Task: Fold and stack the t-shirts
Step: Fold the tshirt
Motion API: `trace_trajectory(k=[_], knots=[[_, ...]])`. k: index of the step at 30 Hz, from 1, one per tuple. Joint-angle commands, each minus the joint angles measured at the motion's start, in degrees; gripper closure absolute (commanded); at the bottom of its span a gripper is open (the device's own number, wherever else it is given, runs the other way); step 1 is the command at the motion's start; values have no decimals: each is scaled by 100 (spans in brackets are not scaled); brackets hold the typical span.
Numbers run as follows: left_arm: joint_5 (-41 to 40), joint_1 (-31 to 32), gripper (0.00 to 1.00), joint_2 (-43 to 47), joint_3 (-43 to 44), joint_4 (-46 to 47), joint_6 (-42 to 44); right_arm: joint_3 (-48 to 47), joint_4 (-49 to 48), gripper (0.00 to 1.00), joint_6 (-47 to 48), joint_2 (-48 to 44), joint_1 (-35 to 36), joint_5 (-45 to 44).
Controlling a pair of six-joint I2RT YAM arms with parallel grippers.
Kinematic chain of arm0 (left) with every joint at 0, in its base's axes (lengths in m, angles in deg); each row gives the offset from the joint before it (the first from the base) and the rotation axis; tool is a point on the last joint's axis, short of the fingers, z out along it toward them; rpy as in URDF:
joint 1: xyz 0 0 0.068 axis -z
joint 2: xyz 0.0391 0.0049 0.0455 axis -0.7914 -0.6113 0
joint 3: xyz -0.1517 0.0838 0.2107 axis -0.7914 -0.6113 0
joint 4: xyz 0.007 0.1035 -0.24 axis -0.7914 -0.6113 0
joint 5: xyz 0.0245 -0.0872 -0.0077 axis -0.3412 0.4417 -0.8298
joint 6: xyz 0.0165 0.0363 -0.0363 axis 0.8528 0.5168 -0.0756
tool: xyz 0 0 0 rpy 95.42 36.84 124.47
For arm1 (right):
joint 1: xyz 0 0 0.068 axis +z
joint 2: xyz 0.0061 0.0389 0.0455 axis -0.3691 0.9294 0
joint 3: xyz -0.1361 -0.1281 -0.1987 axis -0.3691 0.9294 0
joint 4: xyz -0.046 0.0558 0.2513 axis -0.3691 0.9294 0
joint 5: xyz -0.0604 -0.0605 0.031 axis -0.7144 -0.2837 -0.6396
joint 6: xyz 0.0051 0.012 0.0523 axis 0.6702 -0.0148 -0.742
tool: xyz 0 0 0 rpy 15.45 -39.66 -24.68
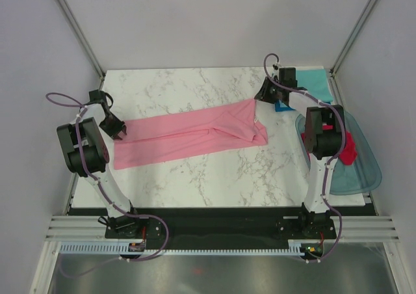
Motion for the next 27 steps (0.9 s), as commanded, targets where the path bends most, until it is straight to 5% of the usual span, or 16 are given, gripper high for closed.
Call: trace_trajectory(k=[1, 17, 27], knots=[[-31, -31, 60, 213, 241, -7, 29, -392, 609, 64, 84, -432, -56, -236], [1129, 760, 60, 759, -250, 257, 126, 1698, 1551, 77, -91, -2270, 638, -509], [822, 927, 64, 487, -602, 327, 73, 2938, 1138, 81, -451, -2471, 911, -1458]])
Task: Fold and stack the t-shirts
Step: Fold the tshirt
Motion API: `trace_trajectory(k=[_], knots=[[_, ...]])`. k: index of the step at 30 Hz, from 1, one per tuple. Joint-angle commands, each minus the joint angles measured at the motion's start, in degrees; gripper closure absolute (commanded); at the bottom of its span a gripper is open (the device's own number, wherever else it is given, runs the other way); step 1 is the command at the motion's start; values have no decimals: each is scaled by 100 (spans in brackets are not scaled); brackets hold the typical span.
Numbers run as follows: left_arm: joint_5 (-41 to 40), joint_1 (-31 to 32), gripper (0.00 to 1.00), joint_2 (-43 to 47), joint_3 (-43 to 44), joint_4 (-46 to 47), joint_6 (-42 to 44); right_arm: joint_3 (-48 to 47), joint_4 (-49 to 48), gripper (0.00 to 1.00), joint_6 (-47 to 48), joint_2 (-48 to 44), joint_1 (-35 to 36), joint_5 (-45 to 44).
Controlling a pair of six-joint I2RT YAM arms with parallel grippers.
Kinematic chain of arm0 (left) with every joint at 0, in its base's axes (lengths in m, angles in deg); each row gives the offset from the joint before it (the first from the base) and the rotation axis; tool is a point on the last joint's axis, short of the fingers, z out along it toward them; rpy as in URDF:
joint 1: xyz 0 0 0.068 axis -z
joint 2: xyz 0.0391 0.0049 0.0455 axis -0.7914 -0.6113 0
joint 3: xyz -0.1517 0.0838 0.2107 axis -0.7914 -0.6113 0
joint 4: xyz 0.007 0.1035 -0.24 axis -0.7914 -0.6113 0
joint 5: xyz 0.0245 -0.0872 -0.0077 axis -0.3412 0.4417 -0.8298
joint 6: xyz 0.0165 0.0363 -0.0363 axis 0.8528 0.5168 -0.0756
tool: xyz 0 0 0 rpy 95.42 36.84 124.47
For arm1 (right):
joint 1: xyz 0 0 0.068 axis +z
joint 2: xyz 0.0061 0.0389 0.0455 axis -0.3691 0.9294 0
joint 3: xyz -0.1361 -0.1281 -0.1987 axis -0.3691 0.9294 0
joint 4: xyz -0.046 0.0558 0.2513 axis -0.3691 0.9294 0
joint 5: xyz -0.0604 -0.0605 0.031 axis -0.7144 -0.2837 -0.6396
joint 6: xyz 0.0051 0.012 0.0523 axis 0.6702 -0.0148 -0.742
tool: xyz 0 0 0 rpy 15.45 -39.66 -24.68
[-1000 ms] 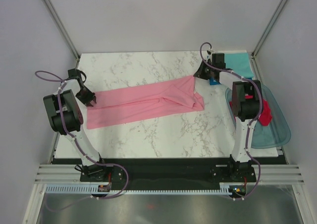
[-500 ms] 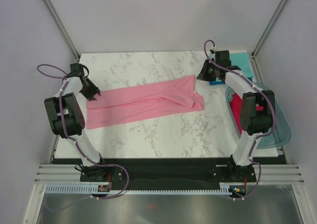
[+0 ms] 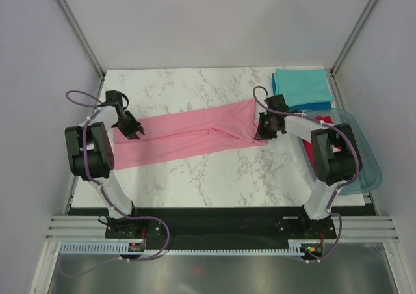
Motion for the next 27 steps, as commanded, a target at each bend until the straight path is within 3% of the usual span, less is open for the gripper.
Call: trace_trajectory(k=[1, 10, 14, 20, 27], knots=[[-83, 138, 64, -3, -29, 135, 88, 387, -230, 81, -224, -367, 24, -700], [364, 472, 63, 270, 444, 73, 71, 907, -195, 81, -453, -1132, 59, -851], [628, 946, 63, 42, 788, 117, 9, 820, -151, 78, -374, -1291, 59, -798], [963, 1596, 66, -802, 1342, 161, -35, 293, -63, 80, -286, -931, 50, -763], [700, 2107, 67, -1110, 1018, 407, -105, 344, -133, 84, -303, -421, 59, -974]])
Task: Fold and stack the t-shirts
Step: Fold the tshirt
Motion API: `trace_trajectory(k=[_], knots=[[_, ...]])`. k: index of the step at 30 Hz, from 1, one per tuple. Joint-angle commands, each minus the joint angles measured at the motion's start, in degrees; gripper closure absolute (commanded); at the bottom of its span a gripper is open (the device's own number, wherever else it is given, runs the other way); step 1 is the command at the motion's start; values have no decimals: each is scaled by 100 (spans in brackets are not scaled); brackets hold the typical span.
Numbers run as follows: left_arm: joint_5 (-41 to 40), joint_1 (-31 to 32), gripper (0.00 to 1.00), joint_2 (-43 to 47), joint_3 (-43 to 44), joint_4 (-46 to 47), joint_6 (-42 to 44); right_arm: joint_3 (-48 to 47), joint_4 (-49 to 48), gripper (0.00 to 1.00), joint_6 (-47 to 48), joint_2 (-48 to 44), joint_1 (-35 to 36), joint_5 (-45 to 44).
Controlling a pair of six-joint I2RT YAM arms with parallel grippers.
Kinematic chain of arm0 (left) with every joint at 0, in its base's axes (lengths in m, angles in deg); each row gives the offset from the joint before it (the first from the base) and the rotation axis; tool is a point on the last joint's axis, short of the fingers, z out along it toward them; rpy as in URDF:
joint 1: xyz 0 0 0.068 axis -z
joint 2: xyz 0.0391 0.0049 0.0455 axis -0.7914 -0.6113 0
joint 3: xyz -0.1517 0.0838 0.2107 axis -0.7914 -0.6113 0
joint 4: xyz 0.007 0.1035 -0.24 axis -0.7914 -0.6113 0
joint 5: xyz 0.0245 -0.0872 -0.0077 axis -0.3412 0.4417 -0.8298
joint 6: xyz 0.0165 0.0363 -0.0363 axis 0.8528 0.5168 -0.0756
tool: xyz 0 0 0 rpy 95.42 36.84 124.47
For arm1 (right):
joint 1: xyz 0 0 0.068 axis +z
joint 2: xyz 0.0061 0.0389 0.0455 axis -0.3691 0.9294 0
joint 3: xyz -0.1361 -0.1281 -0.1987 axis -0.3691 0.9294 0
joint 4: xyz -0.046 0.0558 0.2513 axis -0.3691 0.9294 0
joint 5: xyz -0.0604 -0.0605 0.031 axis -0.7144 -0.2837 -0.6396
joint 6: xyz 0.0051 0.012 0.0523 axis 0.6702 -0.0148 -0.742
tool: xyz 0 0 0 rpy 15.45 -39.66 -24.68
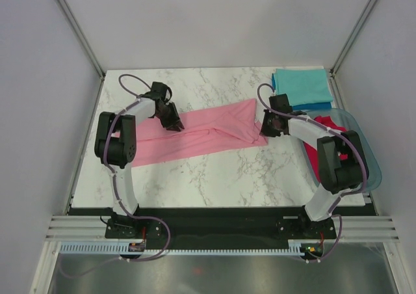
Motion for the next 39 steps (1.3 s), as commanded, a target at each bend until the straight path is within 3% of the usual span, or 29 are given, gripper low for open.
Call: trace_trajectory(k=[1, 4, 10, 15, 18, 24, 27, 29, 31, 36, 39], knots=[[-87, 203, 68, -9, -231, 155, -107, 156, 11, 86, 2, 222, 28, -343], [-342, 396, 68, 105, -503, 156, -3, 464, 194, 93, -51, 178, 98, -704], [-1001, 591, 66, 948, -1057, 103, -81, 1193, 406, 97, -243, -550, 353, -951], [-1485, 617, 62, 1406, -909, 33, -72, 1721, 599, 97, -560, -1218, 608, -1223], [-1415, 574, 58, 1144, -645, -2, -72, 1784, 810, 94, -630, -1509, 608, -1460], [-1309, 117, 59, 397, -109, -275, -81, 890, 977, 78, -113, -1554, 617, -1040], [-1292, -33, 59, 45, 172, -318, -2, 344, 689, 65, 598, -1290, 608, -101], [-1257, -60, 59, -235, 435, -371, 24, 115, 443, 63, 967, -992, 608, 574], [-1143, -68, 59, -395, 716, -529, 51, -324, 441, 62, 1048, -581, 608, 666], [-625, -7, 58, 86, 797, -381, 444, -1036, 1046, 64, 392, -77, 600, 193], [665, 89, 57, 412, 726, 181, 841, -880, 1101, 61, -170, -129, 600, 95]])
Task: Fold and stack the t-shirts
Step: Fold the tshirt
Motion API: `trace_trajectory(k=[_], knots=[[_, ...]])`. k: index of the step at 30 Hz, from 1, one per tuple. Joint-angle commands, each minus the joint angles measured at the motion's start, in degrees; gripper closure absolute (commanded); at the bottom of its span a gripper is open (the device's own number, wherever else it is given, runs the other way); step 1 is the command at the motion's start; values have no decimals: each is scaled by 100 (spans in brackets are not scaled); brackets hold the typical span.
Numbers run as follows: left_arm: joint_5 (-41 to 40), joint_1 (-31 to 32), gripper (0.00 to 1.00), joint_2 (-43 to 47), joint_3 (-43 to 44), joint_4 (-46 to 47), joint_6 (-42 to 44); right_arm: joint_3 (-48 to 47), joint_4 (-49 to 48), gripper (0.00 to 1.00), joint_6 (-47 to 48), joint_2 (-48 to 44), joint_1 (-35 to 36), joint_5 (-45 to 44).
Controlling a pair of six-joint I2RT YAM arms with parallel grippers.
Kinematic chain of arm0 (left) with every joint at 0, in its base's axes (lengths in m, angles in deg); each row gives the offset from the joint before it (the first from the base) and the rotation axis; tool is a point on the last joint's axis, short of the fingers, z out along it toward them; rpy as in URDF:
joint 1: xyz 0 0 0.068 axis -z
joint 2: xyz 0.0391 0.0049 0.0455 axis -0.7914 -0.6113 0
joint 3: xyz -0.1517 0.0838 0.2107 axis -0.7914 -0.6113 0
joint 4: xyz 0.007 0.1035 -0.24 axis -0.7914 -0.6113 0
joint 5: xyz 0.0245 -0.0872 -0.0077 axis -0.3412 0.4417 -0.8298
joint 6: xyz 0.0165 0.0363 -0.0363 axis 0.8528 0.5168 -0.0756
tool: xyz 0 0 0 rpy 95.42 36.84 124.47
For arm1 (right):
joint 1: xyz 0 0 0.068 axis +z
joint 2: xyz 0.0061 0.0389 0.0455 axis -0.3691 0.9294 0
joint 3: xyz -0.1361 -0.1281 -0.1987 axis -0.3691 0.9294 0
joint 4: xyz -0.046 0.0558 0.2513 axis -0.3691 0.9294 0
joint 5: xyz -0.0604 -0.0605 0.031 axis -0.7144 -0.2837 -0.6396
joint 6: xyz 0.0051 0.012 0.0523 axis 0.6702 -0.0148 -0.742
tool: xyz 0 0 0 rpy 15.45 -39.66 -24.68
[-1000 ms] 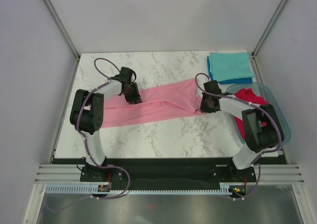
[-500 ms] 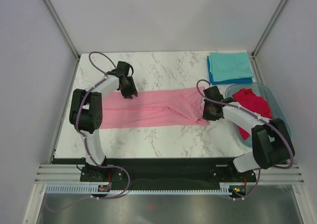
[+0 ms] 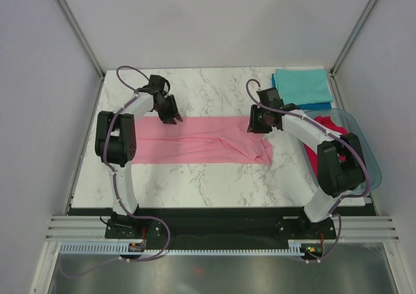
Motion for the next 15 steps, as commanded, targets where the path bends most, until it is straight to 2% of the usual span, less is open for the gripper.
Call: trace_trajectory(k=[1, 3, 9, 15], knots=[[1706, 186, 57, 664, 71, 621, 700, 10, 283, 61, -741, -112, -10, -148], [2288, 388, 56, 726, 27, 973, 911, 274, 248, 60, -996, -304, -10, -235], [2695, 1170, 56, 289, 289, 1211, 1579, 784, 248, 58, -1085, -1103, -10, -376], [2548, 1820, 54, -380, 1062, 1307, 1685, 1188, 64, 53, -901, -1860, -10, 27]])
